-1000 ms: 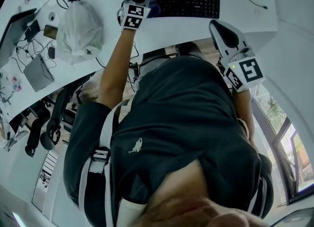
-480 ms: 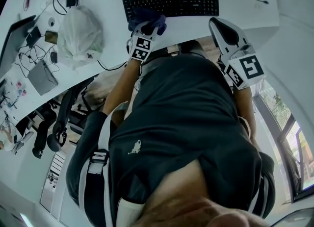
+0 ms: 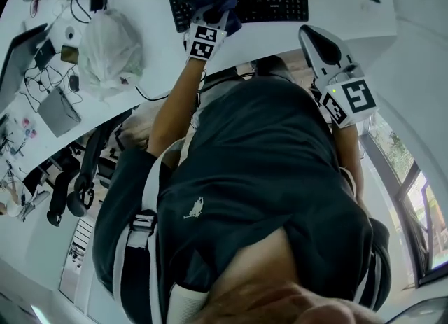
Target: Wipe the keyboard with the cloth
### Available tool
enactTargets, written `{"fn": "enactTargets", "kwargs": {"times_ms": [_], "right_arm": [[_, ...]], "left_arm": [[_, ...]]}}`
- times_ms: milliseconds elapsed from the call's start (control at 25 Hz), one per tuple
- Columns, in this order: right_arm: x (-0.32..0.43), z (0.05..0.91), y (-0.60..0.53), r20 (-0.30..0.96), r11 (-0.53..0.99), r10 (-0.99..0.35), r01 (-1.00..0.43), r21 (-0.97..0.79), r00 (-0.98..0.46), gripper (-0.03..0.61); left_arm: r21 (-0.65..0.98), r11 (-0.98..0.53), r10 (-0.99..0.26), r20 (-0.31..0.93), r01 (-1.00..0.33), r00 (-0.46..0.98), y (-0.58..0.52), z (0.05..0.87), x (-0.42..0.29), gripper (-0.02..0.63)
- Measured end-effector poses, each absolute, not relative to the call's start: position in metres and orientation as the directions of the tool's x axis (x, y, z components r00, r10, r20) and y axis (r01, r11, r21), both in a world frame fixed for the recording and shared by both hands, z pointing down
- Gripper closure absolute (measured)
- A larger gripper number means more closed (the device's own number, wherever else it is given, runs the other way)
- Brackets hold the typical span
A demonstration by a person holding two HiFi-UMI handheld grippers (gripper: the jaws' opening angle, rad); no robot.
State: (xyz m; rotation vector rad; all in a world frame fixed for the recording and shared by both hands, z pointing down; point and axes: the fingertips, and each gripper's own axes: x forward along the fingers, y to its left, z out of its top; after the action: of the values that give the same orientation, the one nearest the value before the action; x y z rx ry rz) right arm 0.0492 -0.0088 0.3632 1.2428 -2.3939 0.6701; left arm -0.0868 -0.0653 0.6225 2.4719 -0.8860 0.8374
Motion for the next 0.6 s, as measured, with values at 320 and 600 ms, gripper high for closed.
{"fn": "enactTargets", "kwargs": {"times_ms": [320, 600], "right_arm": [[0.058, 0.368, -0.016, 0.509, 0.487, -0.665, -0.834, -0.258, -0.546, 0.568], [0.061, 0.371, -0.013, 0.518, 0.477, -0.665, -0.839, -0.26, -0.539, 0.568]], "left_arm": [[0.139, -0.756, -0.43, 0.633, -0.64, 0.644, -0.047, 0.603, -0.081, 0.569], [0.15, -0.727, -0.423, 0.672, -0.671, 0.608, -0.115, 0.618, -0.087, 0.569]]}}
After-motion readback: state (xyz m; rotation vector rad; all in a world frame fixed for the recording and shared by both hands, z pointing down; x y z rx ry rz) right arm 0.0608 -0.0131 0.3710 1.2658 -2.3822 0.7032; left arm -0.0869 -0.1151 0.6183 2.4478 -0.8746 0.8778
